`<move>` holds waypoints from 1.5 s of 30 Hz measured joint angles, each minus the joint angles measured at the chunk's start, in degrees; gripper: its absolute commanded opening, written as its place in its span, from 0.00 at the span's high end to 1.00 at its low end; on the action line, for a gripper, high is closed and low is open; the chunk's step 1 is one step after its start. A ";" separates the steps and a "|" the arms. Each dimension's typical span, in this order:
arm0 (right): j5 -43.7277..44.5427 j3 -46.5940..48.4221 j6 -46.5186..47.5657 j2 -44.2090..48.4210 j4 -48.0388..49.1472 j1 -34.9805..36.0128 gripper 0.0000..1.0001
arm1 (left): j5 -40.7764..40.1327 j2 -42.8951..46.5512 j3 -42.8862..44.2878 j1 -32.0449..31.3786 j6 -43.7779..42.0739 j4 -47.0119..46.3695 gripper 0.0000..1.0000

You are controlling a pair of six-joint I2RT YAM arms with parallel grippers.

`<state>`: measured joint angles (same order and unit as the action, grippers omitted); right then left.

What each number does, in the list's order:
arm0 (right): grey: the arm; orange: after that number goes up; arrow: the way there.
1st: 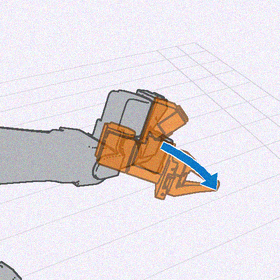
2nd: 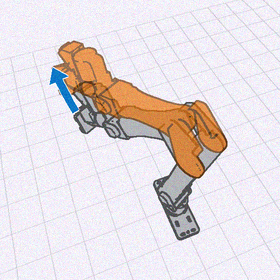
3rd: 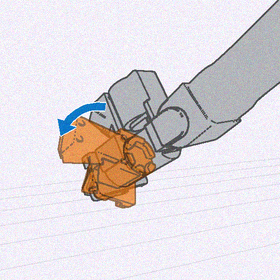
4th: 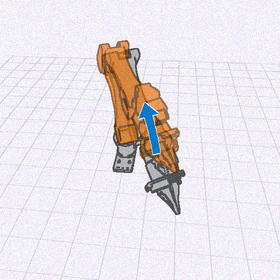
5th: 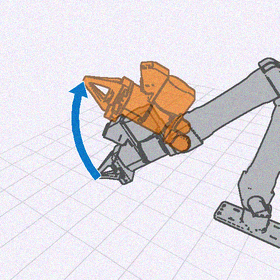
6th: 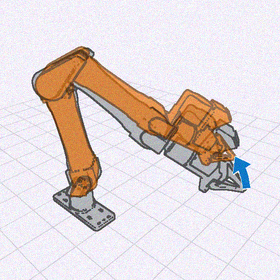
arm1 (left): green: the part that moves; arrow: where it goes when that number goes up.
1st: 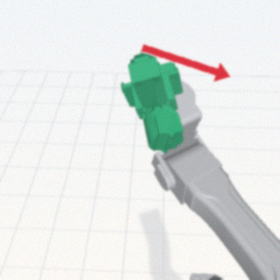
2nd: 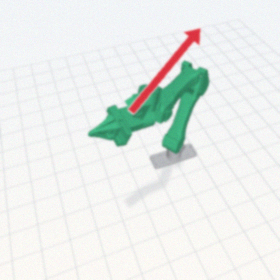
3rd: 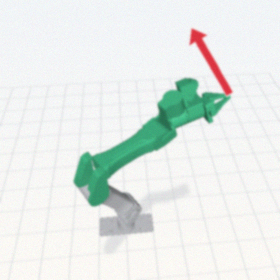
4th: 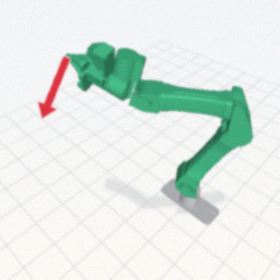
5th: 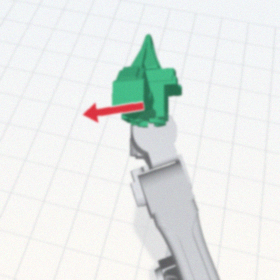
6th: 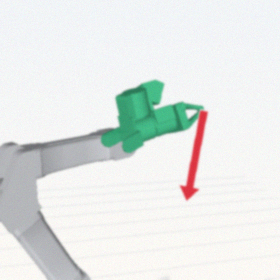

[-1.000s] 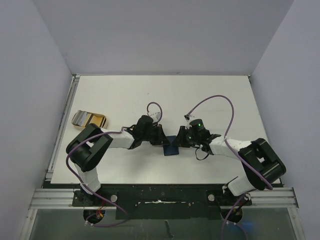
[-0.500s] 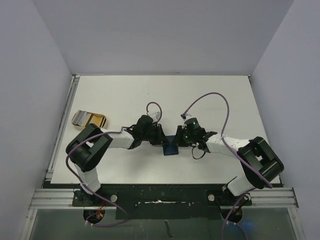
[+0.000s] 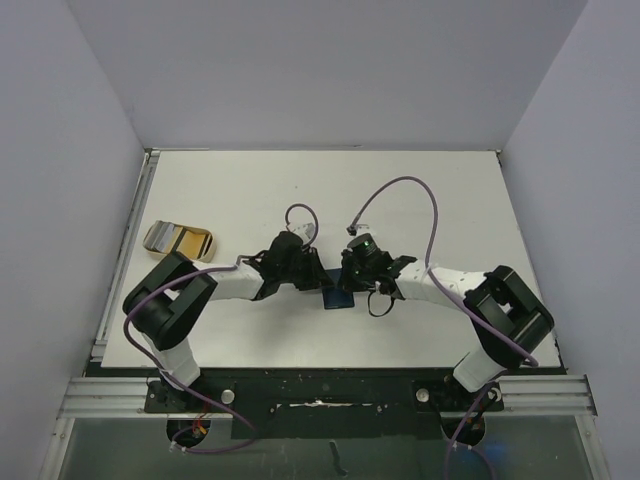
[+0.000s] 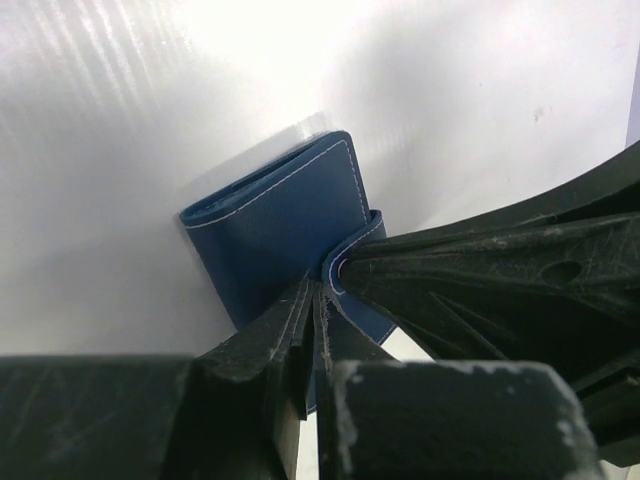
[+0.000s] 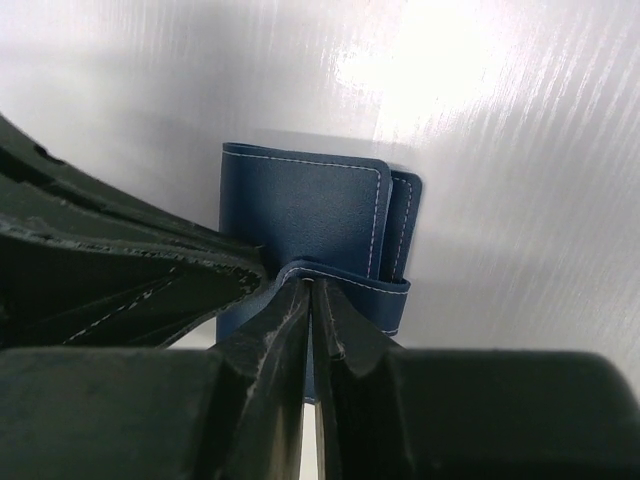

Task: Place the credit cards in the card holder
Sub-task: Close the card holder at the center of the board, then reset both arms

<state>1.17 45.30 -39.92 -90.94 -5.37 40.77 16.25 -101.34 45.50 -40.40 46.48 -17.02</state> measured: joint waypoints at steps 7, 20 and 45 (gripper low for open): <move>4.31 3.87 -0.17 -2.45 -4.28 2.08 0.95 | -3.13 4.79 -2.75 0.44 0.63 2.08 0.87; 10.91 10.71 0.87 -4.68 -12.90 5.42 0.81 | -6.43 15.54 -7.67 4.55 0.52 4.07 0.27; 26.99 12.87 1.29 31.69 -28.46 5.33 0.02 | -11.43 47.39 8.37 9.51 -14.12 36.20 0.25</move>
<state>28.16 58.17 -38.63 -59.24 -33.82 46.11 4.82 -53.95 53.87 -30.89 32.36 19.18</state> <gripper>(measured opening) 0.977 0.736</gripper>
